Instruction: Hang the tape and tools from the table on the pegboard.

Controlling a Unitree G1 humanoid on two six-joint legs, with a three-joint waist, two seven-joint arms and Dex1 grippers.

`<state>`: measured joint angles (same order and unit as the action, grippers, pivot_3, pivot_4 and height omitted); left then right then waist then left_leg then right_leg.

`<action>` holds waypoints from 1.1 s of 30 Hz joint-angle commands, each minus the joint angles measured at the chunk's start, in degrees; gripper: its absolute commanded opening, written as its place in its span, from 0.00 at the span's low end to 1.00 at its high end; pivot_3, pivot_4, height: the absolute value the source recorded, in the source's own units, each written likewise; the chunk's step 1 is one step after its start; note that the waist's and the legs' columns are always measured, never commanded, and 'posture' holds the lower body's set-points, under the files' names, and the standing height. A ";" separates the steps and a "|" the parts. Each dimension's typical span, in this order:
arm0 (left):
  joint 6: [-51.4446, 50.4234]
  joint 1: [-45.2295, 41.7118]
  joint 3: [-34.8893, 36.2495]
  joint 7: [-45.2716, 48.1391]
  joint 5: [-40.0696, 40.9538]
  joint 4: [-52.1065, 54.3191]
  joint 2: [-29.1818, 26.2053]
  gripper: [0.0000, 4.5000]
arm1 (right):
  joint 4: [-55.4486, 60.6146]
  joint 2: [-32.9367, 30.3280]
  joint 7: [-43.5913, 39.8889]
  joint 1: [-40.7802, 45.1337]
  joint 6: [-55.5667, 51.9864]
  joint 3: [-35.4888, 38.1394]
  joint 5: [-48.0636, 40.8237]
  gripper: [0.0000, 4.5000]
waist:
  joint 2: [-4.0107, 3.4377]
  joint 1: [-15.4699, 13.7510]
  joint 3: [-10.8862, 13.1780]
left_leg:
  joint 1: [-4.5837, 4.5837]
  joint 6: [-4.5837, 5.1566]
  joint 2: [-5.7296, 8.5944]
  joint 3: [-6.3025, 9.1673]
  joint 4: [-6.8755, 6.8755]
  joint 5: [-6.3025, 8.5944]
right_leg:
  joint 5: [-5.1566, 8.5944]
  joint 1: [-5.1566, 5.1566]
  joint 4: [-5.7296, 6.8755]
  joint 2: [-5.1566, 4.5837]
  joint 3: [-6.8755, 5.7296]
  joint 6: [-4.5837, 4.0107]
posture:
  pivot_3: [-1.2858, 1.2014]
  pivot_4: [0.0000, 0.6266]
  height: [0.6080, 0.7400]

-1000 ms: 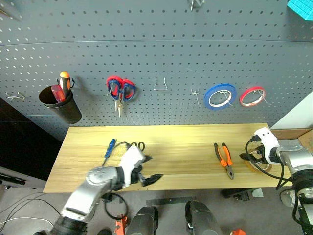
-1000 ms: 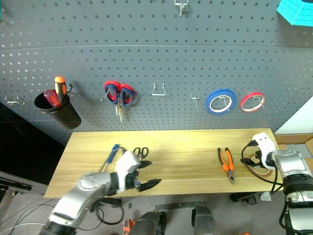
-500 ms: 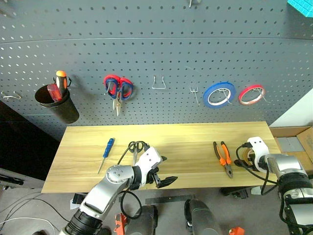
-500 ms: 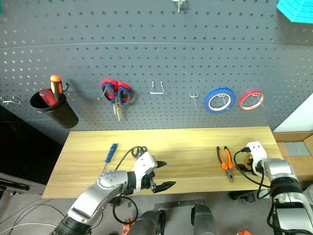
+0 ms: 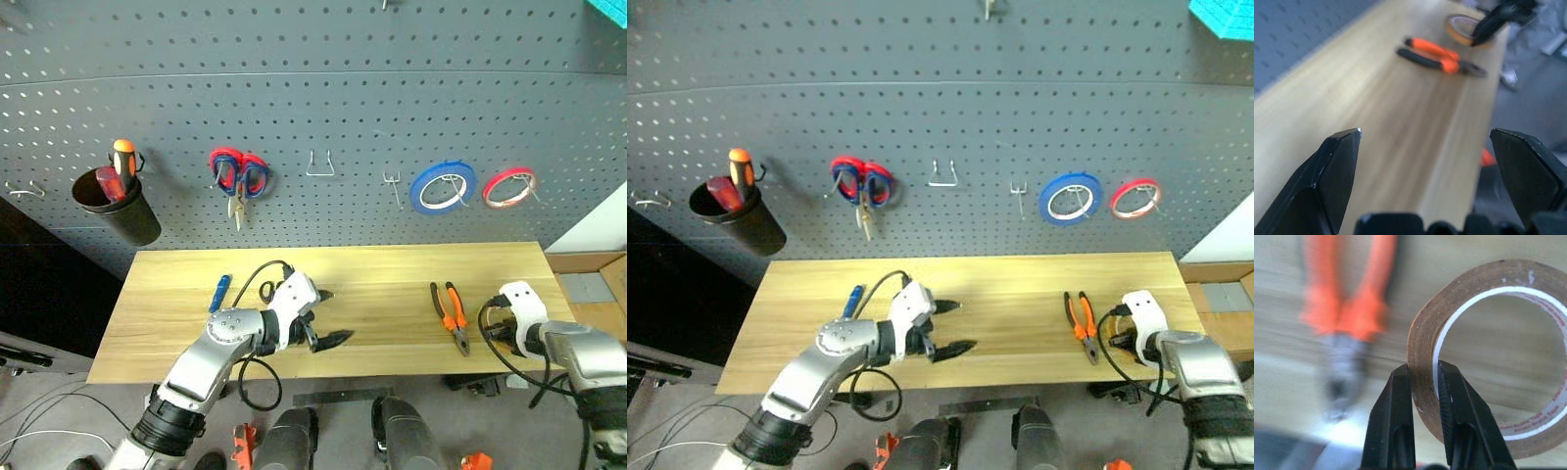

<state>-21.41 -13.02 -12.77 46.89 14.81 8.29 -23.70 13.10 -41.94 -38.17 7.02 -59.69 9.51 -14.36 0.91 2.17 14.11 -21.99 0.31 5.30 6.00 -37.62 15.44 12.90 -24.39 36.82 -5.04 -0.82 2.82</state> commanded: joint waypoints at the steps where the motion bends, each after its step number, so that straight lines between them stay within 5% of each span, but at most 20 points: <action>1: 8.25 0.98 6.11 0.03 4.15 -0.68 2.70 1.00 | 23.94 0.64 -4.68 -1.17 -5.77 7.24 -13.13 0.02 | 0.02 0.51 0.03 | -0.04 -0.05 -0.08 0.03 -0.10 0.06 | 0.00 0.00 0.02 0.07 -0.03 0.01 | 0.43 0.42 1.00; 7: 14.23 3.03 10.64 -0.60 4.12 -2.81 2.92 1.00 | 36.09 11.85 4.07 8.08 -9.11 7.28 -23.66 0.02 | 0.22 1.30 0.12 | 0.08 -0.14 -0.46 -0.08 -0.34 0.22 | -0.09 0.13 -0.03 0.34 -0.09 0.00 | 0.42 0.39 1.00; 16: 18.27 4.35 12.74 -2.84 2.80 -3.75 2.86 1.00 | 23.65 14.25 17.97 20.83 -1.12 -12.85 -8.24 0.02 | 0.21 1.16 0.10 | 0.01 -0.14 -0.42 -0.11 -0.34 0.21 | -0.34 -0.01 -0.01 0.34 -0.06 -0.34 | 0.44 0.33 1.00; 26: 17.66 5.73 12.90 -5.33 2.72 -1.82 2.22 1.00 | 3.83 16.52 14.29 26.51 15.35 -23.65 1.81 0.02 | 0.19 1.33 0.04 | 0.02 -0.11 -0.32 -0.22 -0.34 0.26 | -0.35 -0.10 0.05 0.32 0.06 -0.35 | 0.46 0.30 1.00; 33: 17.54 5.56 12.79 -5.61 2.72 -1.79 2.15 1.00 | 2.21 19.41 14.82 26.81 12.94 -20.45 1.43 0.52 | 0.20 0.95 0.00 | 0.03 -0.13 -0.42 -0.19 -0.36 0.25 | -0.41 -0.10 0.07 0.42 0.06 -0.42 | 0.46 0.31 1.00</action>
<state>-4.54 -7.53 -0.35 41.37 17.52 4.07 -21.11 12.03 -21.85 -22.70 33.99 -46.08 -13.19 -12.50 1.11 3.12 14.12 -21.98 0.18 4.90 5.82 -37.98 15.70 12.48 -24.49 36.87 -4.62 -0.75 2.41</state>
